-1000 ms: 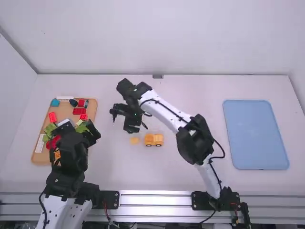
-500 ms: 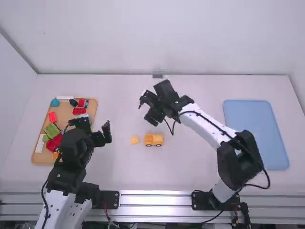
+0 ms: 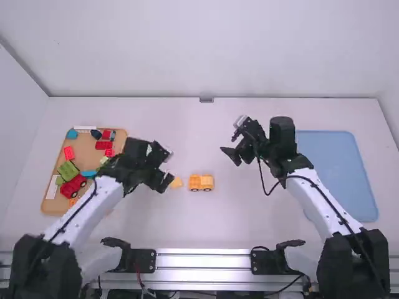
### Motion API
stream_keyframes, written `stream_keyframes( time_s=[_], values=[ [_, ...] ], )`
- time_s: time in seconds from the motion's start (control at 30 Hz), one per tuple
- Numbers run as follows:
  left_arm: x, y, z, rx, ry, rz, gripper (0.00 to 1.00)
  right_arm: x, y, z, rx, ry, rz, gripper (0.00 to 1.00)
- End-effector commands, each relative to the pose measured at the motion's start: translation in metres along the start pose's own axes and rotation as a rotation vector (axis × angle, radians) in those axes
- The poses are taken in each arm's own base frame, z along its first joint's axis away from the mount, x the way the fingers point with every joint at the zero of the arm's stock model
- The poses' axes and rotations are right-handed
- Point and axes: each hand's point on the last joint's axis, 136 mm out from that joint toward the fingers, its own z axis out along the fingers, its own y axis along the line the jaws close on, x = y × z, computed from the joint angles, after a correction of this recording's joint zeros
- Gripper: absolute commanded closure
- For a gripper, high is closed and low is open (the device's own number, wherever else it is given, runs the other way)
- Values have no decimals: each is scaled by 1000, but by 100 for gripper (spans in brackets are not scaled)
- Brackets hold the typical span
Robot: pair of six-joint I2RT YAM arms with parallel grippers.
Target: Assemble lego blocks to make yellow taxi
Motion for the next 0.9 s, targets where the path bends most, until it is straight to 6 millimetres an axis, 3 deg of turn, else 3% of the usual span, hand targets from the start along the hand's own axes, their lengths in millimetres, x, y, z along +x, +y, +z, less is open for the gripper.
stream_keyframes(
  time_s=[0.0, 0.2, 0.33, 0.47, 0.67, 0.87],
  values=[
    [-3, -2, 20, -38, 118, 187, 2, 4, 13, -2, -92, -54, 60, 1],
    [18, 0, 66, -92, 406, 292, 12, 13, 3, -3, -62, -51, 90, 2],
    [27, -4, 87, -16, 455, 311, 19, 13, 3, -3, -61, -51, 90, 2],
    [28, -10, 97, 13, 451, 326, 30, 13, 3, -3, -62, -50, 90, 2],
    [18, -11, 104, 1, 397, 335, 34, 13, 2, -3, -58, -49, 89, 2],
    [23, -24, 108, 76, 372, 360, 42, 13, 2, -3, -58, -49, 89, 2]
  ],
)
